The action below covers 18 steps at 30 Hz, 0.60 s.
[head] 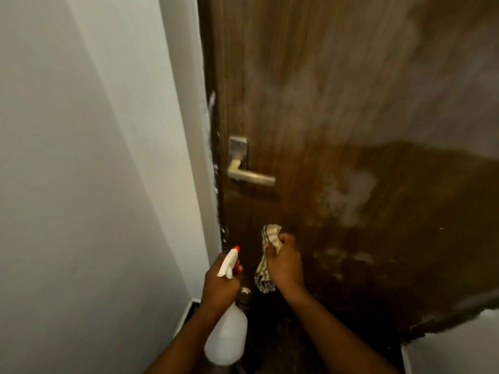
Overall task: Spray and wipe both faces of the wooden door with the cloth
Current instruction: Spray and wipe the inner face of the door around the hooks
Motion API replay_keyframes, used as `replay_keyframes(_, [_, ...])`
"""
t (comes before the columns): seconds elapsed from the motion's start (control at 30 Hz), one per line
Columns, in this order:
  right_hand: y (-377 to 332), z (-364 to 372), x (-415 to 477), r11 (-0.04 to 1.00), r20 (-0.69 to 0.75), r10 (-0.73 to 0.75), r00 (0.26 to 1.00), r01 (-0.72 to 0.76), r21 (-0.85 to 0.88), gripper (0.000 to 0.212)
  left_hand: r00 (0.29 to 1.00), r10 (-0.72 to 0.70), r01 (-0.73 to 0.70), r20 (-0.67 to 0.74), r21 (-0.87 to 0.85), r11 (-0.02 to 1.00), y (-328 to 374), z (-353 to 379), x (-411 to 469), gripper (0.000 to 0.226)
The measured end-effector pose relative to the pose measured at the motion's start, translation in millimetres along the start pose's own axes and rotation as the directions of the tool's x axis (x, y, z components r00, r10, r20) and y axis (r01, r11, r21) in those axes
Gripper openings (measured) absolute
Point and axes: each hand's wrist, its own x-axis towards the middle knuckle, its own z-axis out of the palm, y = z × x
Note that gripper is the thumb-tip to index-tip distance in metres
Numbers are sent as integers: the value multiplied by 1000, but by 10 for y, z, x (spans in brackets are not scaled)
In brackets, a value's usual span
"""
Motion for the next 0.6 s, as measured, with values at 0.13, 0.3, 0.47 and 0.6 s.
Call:
replay_keyframes(0.13, [-1068, -467, -117, 948, -76, -244, 967, 221, -228, 60, 1000, 21, -20, -4, 45, 999, 747, -460, -72, 38])
replay_keyframes(0.3, [-1787, -629, 33, 721, 140, -399, 906, 404, -562, 62, 999, 36, -35, -18, 47, 998, 1217, -707, -7, 42])
replay_keyframes(0.47, [-1924, -443, 29, 732, 161, -290, 943, 327, -598, 39, 998, 59, -58, -29, 30, 998, 1274, -896, 63, 45])
replay_keyframes(0.6, [-1938, -382, -71, 724, 95, -296, 950, 288, -627, 38, 997, 70, -70, 12, 39, 997, 1230, -1006, 74, 40])
